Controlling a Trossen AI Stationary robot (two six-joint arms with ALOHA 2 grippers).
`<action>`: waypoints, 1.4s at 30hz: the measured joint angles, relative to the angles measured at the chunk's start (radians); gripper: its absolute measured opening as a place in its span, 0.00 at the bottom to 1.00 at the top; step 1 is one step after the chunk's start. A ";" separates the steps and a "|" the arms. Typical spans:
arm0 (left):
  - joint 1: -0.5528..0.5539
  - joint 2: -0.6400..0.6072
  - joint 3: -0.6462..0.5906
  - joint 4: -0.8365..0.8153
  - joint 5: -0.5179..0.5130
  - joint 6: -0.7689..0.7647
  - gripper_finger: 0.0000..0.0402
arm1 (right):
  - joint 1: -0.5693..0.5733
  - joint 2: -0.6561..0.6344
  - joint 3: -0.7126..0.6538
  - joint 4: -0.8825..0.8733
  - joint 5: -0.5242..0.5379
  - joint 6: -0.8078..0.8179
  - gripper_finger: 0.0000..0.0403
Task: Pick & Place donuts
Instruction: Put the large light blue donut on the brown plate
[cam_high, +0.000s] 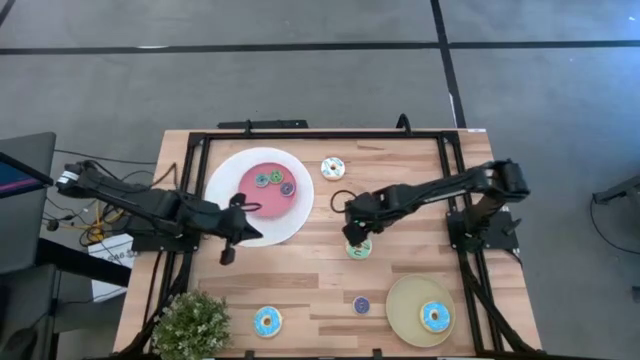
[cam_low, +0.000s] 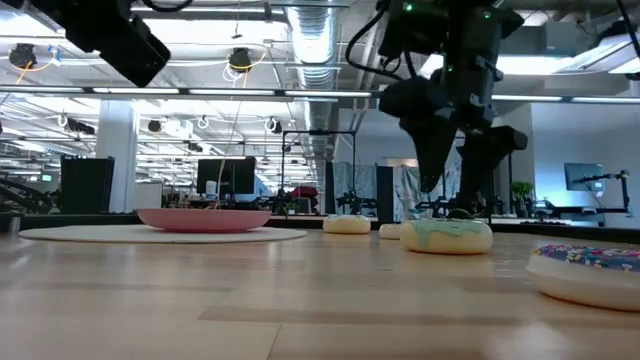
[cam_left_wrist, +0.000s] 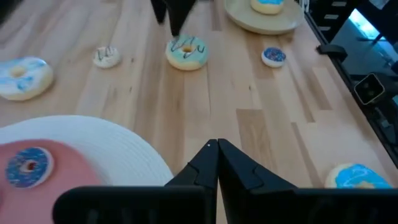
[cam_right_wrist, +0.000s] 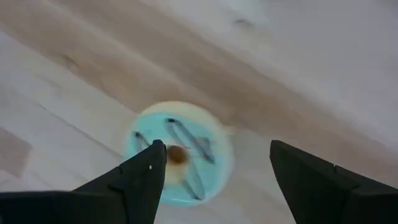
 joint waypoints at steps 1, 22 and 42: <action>-0.001 -0.023 0.000 -0.021 -0.002 0.007 0.00 | 0.005 0.014 0.003 -0.008 -0.004 0.013 0.69; 0.000 -0.210 0.000 -0.144 -0.089 0.015 0.00 | 0.050 0.153 0.009 0.048 -0.023 0.088 0.60; 0.000 -0.211 0.000 -0.143 -0.112 0.005 0.00 | 0.094 0.025 0.008 0.029 0.003 0.095 0.38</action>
